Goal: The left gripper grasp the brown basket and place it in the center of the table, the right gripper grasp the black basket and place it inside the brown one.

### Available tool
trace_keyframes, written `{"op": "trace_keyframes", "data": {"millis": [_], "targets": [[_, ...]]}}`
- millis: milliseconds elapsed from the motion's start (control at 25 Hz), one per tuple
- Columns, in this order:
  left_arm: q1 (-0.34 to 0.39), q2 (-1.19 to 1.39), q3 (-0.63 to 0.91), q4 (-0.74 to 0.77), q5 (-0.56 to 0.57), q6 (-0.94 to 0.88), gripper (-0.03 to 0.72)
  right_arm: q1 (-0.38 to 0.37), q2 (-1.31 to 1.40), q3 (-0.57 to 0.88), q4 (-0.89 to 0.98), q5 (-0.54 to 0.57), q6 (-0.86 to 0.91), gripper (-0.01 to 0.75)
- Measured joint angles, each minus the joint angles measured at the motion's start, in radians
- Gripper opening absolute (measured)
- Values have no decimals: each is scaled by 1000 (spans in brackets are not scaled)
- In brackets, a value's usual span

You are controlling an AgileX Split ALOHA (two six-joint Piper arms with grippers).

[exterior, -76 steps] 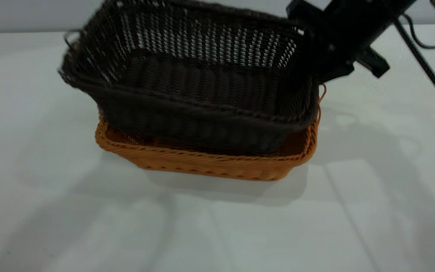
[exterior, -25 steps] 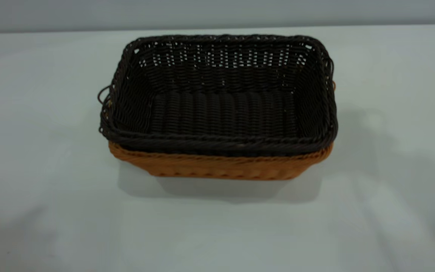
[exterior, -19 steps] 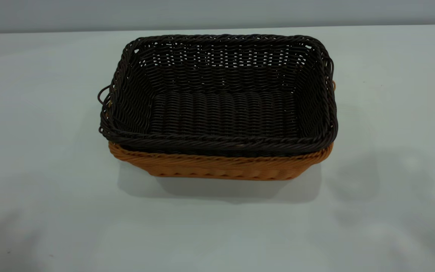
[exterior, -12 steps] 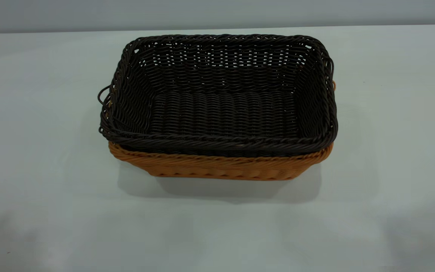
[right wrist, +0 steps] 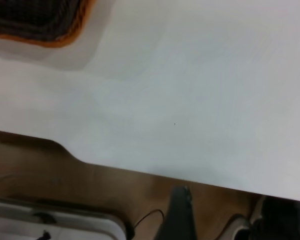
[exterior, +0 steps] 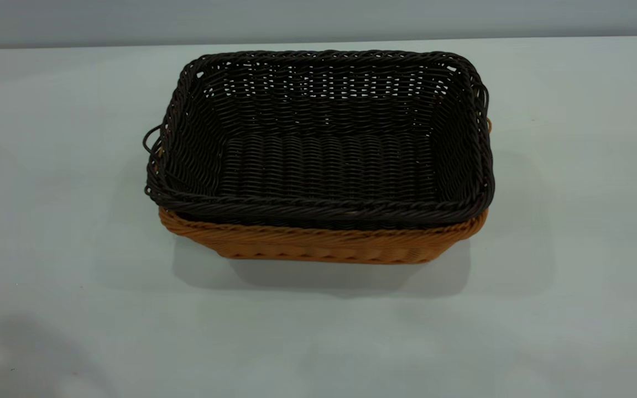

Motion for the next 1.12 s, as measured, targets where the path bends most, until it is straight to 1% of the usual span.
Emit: {"op": "trace_keyframes", "data": {"millis": [160,200,320,520,640,720,1120], "targets": [[0,-1,94,-77,0,-3,383,0,-145,151,3,-81,0,563],[0,-6,120,-94,0,-3,383,0,-169,165,5,-81,0,562],[0,-36,194,-116,0,-3,383,0,-221,169,3,-95,3,556],[0,-145,333,-87,-13,-3,383,0,-228,170,22,-98,12,552],[0,-239,409,-57,-66,-5,383,0,-228,170,82,-98,13,552],[0,-309,449,-45,-97,-5,383,0,-228,170,84,-98,13,552],[0,-624,477,-32,-83,-4,383,0,-228,170,50,-98,13,550]]}}
